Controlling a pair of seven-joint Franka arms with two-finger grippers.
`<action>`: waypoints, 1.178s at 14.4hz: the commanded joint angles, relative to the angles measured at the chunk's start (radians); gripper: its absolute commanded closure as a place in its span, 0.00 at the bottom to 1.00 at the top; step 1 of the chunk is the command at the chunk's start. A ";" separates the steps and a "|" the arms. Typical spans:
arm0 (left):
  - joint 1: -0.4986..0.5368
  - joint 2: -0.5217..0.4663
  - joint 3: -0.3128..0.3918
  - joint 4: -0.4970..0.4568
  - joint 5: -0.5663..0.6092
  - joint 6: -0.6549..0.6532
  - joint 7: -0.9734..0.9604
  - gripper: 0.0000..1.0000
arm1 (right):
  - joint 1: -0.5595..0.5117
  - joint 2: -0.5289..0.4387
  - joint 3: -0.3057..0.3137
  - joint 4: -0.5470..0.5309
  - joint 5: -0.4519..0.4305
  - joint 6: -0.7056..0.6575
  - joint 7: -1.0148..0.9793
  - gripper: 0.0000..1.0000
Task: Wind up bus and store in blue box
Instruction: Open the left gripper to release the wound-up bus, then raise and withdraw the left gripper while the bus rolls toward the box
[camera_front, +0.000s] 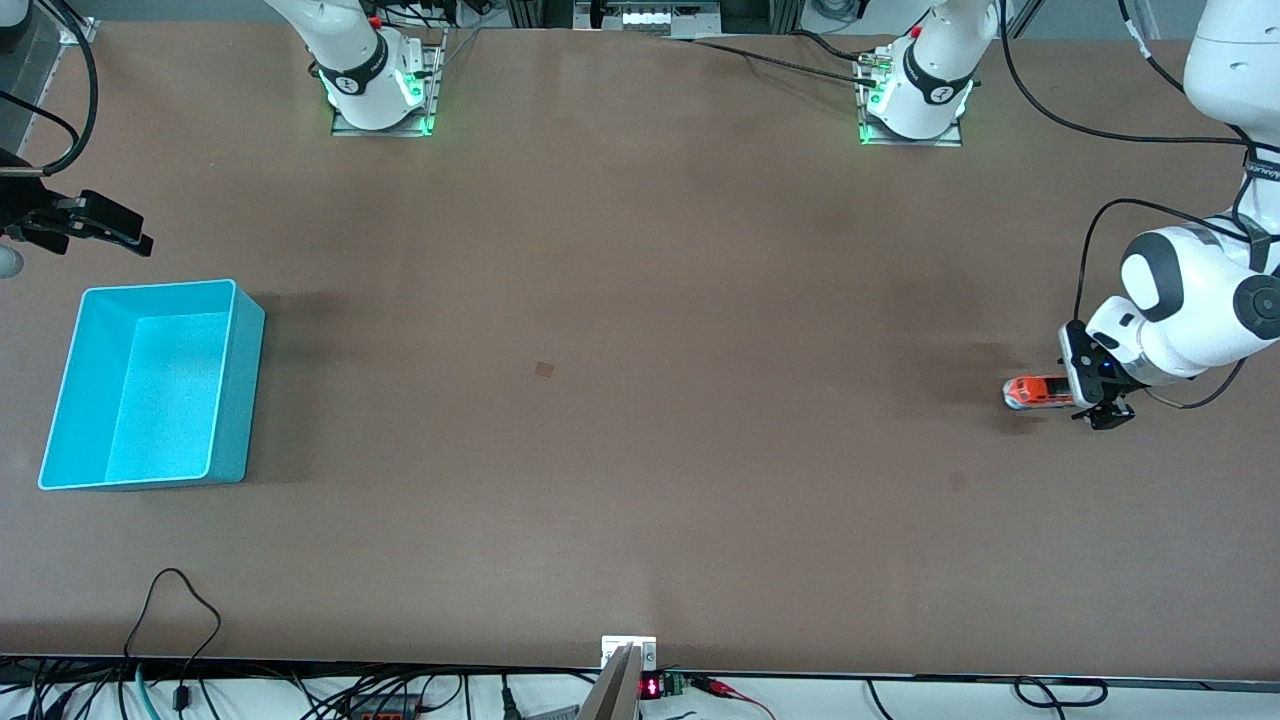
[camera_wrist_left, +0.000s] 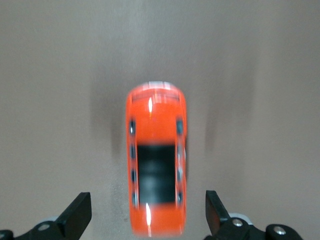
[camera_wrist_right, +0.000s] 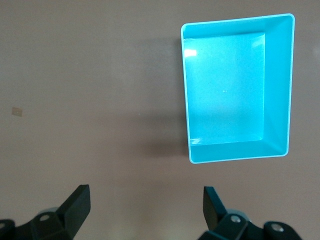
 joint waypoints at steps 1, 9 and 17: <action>-0.001 -0.071 -0.022 -0.006 0.003 -0.103 -0.061 0.00 | 0.001 -0.013 0.003 -0.008 -0.006 -0.008 -0.004 0.00; -0.056 -0.128 -0.083 0.170 0.016 -0.467 -0.382 0.00 | 0.001 -0.013 0.003 -0.008 -0.006 -0.008 -0.004 0.00; -0.132 -0.130 -0.085 0.518 0.014 -0.884 -0.663 0.00 | 0.001 -0.013 0.003 -0.008 -0.006 -0.006 -0.001 0.00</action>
